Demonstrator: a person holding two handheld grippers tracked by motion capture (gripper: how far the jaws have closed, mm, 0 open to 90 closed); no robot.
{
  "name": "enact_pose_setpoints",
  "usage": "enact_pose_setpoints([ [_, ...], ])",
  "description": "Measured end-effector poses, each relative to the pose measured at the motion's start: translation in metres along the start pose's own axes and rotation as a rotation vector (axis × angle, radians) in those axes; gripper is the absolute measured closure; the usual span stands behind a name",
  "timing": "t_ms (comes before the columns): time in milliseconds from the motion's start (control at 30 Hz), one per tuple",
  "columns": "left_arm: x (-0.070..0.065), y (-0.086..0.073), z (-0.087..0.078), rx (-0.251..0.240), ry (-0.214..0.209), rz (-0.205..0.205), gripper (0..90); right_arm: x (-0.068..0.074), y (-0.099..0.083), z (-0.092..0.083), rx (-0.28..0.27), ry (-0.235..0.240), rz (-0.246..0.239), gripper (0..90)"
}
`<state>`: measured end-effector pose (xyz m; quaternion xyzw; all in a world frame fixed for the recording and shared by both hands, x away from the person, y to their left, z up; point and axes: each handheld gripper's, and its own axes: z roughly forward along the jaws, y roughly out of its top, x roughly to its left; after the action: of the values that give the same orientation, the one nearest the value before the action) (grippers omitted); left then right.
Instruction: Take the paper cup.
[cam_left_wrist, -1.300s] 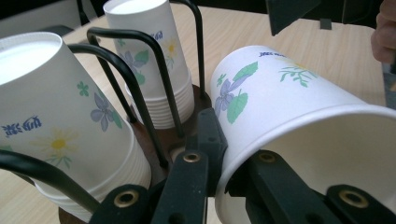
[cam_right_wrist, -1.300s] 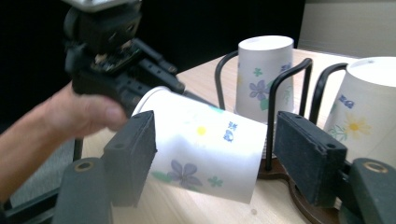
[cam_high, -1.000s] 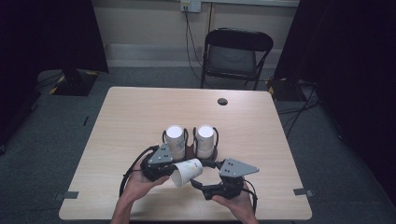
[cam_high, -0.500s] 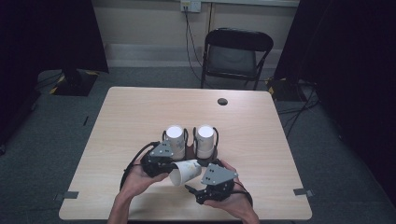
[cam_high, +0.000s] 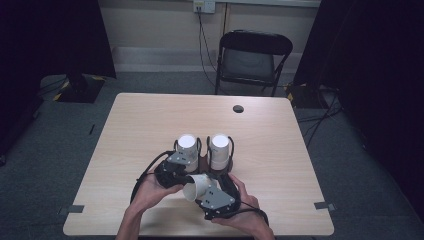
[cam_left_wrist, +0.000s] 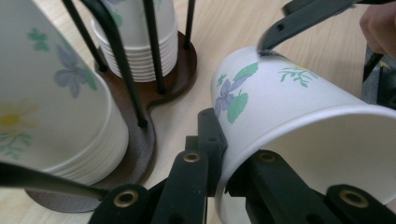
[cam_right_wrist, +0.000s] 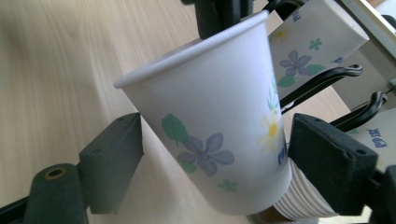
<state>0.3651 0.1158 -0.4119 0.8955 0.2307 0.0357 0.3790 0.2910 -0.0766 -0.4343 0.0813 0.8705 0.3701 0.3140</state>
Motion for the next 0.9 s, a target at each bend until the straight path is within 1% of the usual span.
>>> enact_pose_setpoints([
  [33, -0.001, 0.001, 0.001, -0.006, -0.003, -0.004, 88.0, 0.001, 0.0, 0.001, 0.005, -0.008, -0.014, 18.0],
  [100, -0.002, 0.002, 0.002, 0.003, -0.008, 0.002, 88.0, 0.002, 0.0, 0.002, 0.013, -0.017, -0.034, 18.7],
  [133, -0.004, 0.004, 0.002, 0.01, -0.011, 0.008, 88.0, 0.003, 0.001, 0.003, 0.013, -0.026, -0.057, 19.3],
  [167, -0.004, 0.004, 0.002, 0.01, -0.011, 0.008, 88.0, 0.003, 0.001, 0.003, 0.013, -0.026, -0.057, 19.3],
  [200, -0.006, 0.005, 0.002, 0.001, -0.003, 0.006, 88.0, 0.006, 0.003, 0.004, 0.012, -0.041, -0.077, 19.9],
  [233, -0.006, 0.005, 0.002, 0.001, -0.003, 0.006, 88.1, 0.006, 0.003, 0.004, 0.012, -0.041, -0.077, 19.9],
  [267, -0.006, 0.005, 0.002, 0.002, 0.002, 0.007, 88.0, 0.007, 0.004, 0.005, 0.014, -0.056, -0.089, 20.0],
  [433, -0.006, 0.006, 0.002, 0.003, -0.001, -0.005, 88.0, 0.008, 0.004, 0.006, 0.007, -0.058, -0.089, 19.6],
  [500, -0.006, 0.006, 0.003, 0.006, -0.008, -0.003, 88.0, 0.008, 0.005, 0.007, 0.013, -0.057, -0.095, 19.5],
  [533, -0.006, 0.007, 0.004, 0.001, -0.021, -0.005, 88.0, 0.008, 0.005, 0.007, 0.011, -0.056, -0.098, 19.4],
  [567, -0.006, 0.007, 0.004, 0.001, -0.023, -0.008, 88.1, 0.009, 0.005, 0.008, 0.009, -0.058, -0.094, 19.2],
  [600, -0.006, 0.007, 0.005, 0.008, -0.03, -0.002, 88.1, 0.009, 0.005, 0.008, 0.009, -0.058, -0.094, 19.2],
  [667, -0.008, 0.008, 0.007, 0.003, -0.03, -0.014, 88.0, 0.008, 0.005, 0.009, 0.007, -0.045, -0.098, 19.0],
  [700, -0.008, 0.008, 0.008, 0.008, -0.029, -0.009, 87.9, 0.009, 0.006, 0.011, 0.011, -0.05, -0.093, 19.0],
  [733, -0.008, 0.008, 0.009, 0.008, -0.032, -0.006, 87.9, 0.009, 0.006, 0.011, 0.013, -0.047, -0.09, 18.9],
  [767, -0.009, 0.008, 0.009, 0.005, -0.029, -0.012, 87.9, 0.008, 0.006, 0.011, 0.012, -0.035, -0.088, 18.8],
  [800, -0.01, 0.009, 0.009, 0.013, -0.025, -0.008, 87.9, 0.008, 0.006, 0.012, 0.012, -0.035, -0.086, 18.7],
  [833, -0.01, 0.009, 0.01, 0.011, -0.032, -0.001, 87.8, 0.008, 0.006, 0.013, 0.012, -0.033, -0.087, 18.7],
  [900, -0.011, 0.009, 0.01, 0.013, -0.038, -0.001, 87.7, 0.008, 0.006, 0.012, 0.012, -0.026, -0.087, 18.9],
])
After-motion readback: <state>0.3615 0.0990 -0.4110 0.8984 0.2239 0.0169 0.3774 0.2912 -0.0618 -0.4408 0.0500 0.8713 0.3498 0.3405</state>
